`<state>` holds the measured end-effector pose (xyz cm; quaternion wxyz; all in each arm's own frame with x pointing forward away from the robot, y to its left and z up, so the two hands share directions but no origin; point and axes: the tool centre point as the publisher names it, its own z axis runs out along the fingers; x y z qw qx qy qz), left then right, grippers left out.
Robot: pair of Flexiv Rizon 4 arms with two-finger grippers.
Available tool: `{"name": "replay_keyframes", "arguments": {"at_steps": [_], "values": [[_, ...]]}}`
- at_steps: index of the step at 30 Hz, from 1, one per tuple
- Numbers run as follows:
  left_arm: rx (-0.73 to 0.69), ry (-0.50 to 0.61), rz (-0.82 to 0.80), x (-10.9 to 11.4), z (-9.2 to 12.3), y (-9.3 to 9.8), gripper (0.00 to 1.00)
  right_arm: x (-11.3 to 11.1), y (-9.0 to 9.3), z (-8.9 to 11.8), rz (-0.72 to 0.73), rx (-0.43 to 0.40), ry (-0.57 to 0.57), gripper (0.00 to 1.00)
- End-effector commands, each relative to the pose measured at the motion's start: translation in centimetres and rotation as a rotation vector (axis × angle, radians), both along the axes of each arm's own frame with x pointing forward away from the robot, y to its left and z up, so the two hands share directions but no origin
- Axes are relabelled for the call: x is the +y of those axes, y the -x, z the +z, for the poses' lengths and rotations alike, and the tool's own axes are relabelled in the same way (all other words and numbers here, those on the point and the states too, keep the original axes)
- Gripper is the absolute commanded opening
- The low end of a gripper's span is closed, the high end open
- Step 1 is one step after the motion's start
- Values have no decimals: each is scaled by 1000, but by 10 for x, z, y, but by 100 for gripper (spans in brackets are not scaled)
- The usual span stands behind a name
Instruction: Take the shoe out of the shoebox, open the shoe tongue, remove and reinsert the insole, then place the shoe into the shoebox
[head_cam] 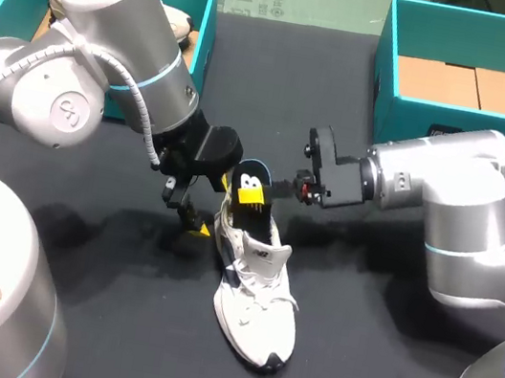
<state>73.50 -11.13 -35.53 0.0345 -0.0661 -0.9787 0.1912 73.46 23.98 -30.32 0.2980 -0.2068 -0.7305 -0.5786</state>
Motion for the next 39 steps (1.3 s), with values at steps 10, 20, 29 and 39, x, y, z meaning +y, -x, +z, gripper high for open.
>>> {"name": "replay_keyframes", "arguments": {"at_steps": [10, 20, 29, 39], "values": [[-1, -1, 0, 0, -1, 0, 100, -1, 9, -33, -4, 116, -5, 0], [-1, -1, 0, 0, -1, 0, 100, -1, 23, -39, -15, 154, 20, 0], [-1, -1, 0, 0, -1, 0, 100, 9, 10, -16, 22, 67, 36, 40], [-1, -1, 0, 0, -1, 0, 100, 4, -2, -11, 23, 44, 40, 16]]}}
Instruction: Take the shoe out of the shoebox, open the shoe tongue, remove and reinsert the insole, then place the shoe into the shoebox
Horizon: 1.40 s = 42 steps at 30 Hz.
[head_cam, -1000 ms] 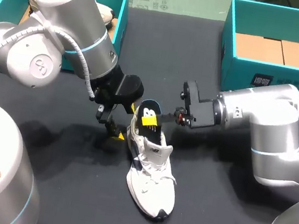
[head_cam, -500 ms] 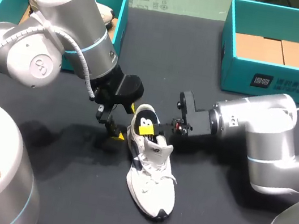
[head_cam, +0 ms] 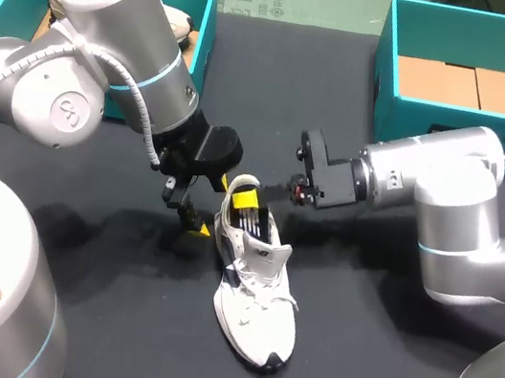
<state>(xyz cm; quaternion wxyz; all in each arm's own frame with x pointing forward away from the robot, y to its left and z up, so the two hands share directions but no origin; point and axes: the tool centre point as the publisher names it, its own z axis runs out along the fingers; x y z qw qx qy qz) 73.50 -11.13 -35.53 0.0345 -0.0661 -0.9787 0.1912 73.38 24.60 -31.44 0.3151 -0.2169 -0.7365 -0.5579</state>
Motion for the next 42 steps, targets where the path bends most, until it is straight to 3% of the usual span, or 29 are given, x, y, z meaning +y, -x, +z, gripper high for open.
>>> {"name": "replay_keyframes", "arguments": {"at_steps": [1, 3, 10, 16, 23, 24, 25, 28, 37, 42], "values": [[-1, -1, 0, 0, -1, 0, 100, -3, -4, -1, 1, 5, 0, 14], [-1, -1, 0, 0, -1, 0, 100, -4, -5, -4, -3, 13, -7, 0], [-1, -1, 0, 0, -1, 0, 100, -6, -2, -23, -17, 79, -26, 0], [-1, -1, 0, 0, -1, 0, 100, -9, 16, -38, -50, 134, -21, 0], [-1, -1, 0, 0, -1, 0, 100, -8, 26, -33, -62, 115, -10, 0], [-1, -1, 0, 0, -1, 0, 100, -7, 25, -31, -58, 105, -6, 22], [-1, -1, 0, 0, -1, 0, 100, -5, 24, -29, -53, 96, -3, 34], [-1, -1, 0, 0, -1, 0, 100, 0, 19, -22, -32, 74, 9, 42], [-1, -1, 0, 0, -1, 0, 100, 5, 4, -9, 3, 35, 29, 37], [-1, -1, 0, 0, -1, 0, 100, 4, 2, -9, -4, 34, 25, 20]]}}
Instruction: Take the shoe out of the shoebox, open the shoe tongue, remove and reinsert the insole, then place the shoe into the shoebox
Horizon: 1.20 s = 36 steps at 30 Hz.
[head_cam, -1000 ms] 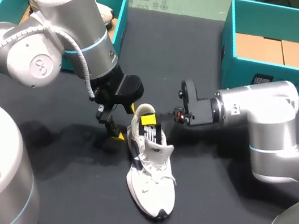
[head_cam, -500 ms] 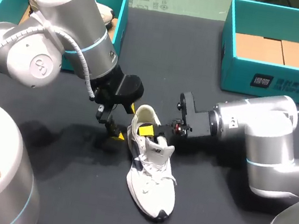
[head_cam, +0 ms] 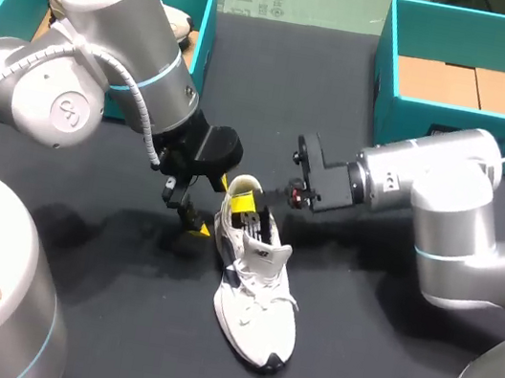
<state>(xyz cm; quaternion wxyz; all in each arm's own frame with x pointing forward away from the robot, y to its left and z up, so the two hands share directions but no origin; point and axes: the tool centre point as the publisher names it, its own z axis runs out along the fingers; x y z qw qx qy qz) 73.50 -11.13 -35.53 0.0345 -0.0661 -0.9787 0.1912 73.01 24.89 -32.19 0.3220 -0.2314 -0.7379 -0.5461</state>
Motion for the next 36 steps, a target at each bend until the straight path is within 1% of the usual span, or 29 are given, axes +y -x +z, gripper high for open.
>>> {"name": "replay_keyframes", "arguments": {"at_steps": [1, 2, 3, 7, 13, 15, 17, 18, 20, 21, 22, 24, 25, 36], "values": [[-1, -1, 0, 0, -1, 0, 100, 0, -2, -3, -2, 5, -2, 16], [-1, -1, 0, 0, -1, 0, 100, 0, -1, -4, -5, 6, -5, 2], [-1, -1, 0, 0, -1, 0, 100, 0, 0, -5, -9, 9, -9, 0], [-1, -1, 0, 0, -1, 0, 100, -1, 4, -14, -20, 41, -12, 0], [-1, -1, 0, 0, -1, 0, 100, -4, 16, -32, -48, 97, -24, 0], [-1, -1, 0, 0, -1, 0, 100, -4, 19, -33, -51, 99, -27, 0], [-1, -1, 0, 0, -1, 0, 100, -4, 20, -29, -56, 87, -29, 0], [-1, -1, 0, 0, -1, 0, 100, -3, 20, -27, -55, 78, -27, 3], [-1, -1, 0, 0, -1, 0, 100, -2, 18, -22, -50, 61, -21, 25], [-1, -1, 0, 0, -1, 0, 100, -1, 17, -19, -45, 54, -18, 40], [-1, -1, 0, 0, -1, 0, 100, 0, 16, -17, -42, 46, -12, 44], [-6, -2, -4, 0, 1, 1, 100, 1, 14, -12, -32, 31, -3, 49], [-12, -3, -8, 1, 2, 1, 100, 1, 13, -9, -27, 24, 3, 49], [-35, 2, -11, 11, 12, 2, 100, -5, 5, 14, -7, -19, 46, 48]]}}
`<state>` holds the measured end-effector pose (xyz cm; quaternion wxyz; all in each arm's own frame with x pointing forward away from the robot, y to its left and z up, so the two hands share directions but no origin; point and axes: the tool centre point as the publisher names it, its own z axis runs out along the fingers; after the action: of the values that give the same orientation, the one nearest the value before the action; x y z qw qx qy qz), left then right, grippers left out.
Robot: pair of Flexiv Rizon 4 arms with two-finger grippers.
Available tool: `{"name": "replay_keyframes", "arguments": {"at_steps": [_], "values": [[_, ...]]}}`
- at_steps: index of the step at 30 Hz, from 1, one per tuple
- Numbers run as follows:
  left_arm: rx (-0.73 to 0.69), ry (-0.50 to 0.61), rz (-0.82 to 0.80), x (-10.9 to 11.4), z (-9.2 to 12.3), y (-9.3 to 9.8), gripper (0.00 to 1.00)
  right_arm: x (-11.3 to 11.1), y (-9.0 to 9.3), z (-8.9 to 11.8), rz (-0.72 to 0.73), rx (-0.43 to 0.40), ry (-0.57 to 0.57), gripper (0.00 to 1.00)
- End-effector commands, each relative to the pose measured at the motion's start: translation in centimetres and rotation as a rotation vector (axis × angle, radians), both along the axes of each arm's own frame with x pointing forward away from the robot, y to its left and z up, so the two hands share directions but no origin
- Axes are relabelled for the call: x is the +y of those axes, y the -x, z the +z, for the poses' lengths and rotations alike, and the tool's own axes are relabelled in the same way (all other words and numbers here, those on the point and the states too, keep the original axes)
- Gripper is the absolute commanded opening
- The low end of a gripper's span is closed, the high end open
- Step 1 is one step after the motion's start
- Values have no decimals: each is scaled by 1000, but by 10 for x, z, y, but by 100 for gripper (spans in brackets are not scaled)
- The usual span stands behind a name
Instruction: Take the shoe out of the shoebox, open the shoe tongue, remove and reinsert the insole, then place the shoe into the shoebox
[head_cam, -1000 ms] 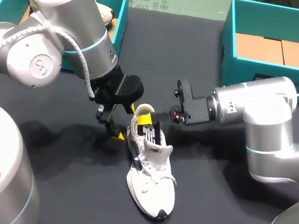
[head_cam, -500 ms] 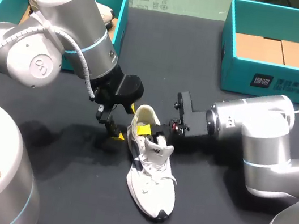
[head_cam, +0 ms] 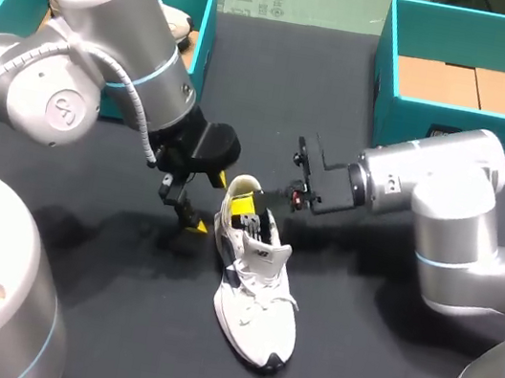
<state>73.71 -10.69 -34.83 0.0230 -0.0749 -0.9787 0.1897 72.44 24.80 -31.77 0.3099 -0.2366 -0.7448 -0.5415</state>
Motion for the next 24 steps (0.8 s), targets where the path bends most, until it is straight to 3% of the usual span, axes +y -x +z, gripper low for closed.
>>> {"name": "replay_keyframes", "arguments": {"at_steps": [1, 12, 24], "values": [[-13, 2, 1, 7, 6, 5, 100, -5, -1, 11, 9, -8, 27, 48], [-40, -6, 6, 30, 24, 0, 100, -20, -7, 31, -2, -37, 93, 47], [-37, -51, -84, 69, 44, -1, 100, -61, -36, 47, -26, -7, 150, 48]]}}
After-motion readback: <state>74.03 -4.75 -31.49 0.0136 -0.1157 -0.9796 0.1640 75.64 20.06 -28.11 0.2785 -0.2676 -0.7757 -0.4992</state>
